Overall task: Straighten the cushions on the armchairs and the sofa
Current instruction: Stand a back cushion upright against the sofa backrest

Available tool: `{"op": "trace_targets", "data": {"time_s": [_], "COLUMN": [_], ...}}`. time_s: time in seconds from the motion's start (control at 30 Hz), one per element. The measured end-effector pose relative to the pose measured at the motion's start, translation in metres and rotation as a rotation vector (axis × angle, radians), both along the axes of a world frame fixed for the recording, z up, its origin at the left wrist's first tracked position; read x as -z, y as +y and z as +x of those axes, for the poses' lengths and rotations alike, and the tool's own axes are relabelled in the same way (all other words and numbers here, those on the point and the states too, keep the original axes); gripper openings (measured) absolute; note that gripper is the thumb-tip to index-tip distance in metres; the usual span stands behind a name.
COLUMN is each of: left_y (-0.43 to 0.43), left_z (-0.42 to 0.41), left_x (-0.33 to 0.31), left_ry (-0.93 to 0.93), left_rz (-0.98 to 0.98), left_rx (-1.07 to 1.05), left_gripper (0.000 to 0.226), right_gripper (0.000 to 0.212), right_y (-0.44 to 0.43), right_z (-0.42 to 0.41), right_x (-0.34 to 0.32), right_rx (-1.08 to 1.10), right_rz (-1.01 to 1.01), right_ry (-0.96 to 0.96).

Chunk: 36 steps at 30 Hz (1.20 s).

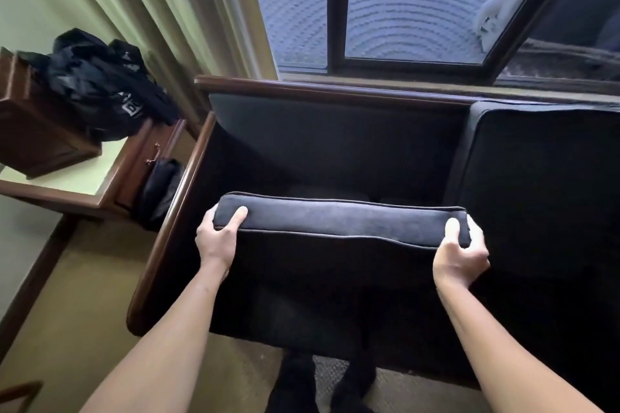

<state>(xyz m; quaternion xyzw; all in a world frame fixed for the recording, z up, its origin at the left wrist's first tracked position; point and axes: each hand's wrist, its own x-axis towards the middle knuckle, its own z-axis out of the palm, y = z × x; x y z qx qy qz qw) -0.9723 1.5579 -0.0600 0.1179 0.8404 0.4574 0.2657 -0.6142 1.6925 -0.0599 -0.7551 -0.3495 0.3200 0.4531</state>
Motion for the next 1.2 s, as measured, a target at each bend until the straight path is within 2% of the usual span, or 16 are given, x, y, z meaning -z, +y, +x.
{"op": "trace_targets", "data": {"time_s": [0.2, 0.4, 0.6, 0.7, 0.8, 0.9, 1.03, 1.2], "left_y": [0.039, 0.081, 0.143, 0.170, 0.196, 0.218, 0.237, 0.263], "left_z": [-0.036, -0.092, -0.159, -0.192, -0.217, -0.232, -0.243, -0.249], "left_x": [-0.007, -0.020, -0.031, -0.031, -0.028, -0.017, 0.007, 0.019], "left_ry": [-0.008, 0.018, 0.099, 0.124, 0.106, 0.094, 0.096, 0.156], "left_rz": [0.010, 0.048, 0.095, 0.088, 0.089, 0.065, -0.021, -0.127], "left_rx": [-0.071, -0.071, -0.029, -0.004, 0.031, 0.083, 0.252, 0.377], "left_gripper": [0.054, 0.061, 0.057, 0.062, 0.071, 0.070, 0.075, 0.081], "right_gripper": [0.041, 0.042, 0.041, 0.038, 0.041, 0.045, 0.049, 0.052], "right_y": [0.038, 0.078, 0.128, 0.153, 0.177, 0.195, 0.217, 0.231], "right_z": [-0.044, -0.097, -0.158, -0.186, -0.209, -0.222, -0.232, -0.234], "right_x": [-0.023, -0.041, -0.037, -0.031, -0.022, -0.007, 0.011, 0.030], "right_rx": [0.052, 0.038, 0.085, 0.080, 0.066, 0.025, -0.015, -0.099], "right_rz": [-0.011, -0.014, 0.009, 0.025, 0.011, -0.050, -0.113, -0.075], "right_ry": [-0.024, -0.019, 0.045, 0.049, 0.010, -0.045, -0.103, -0.239]}}
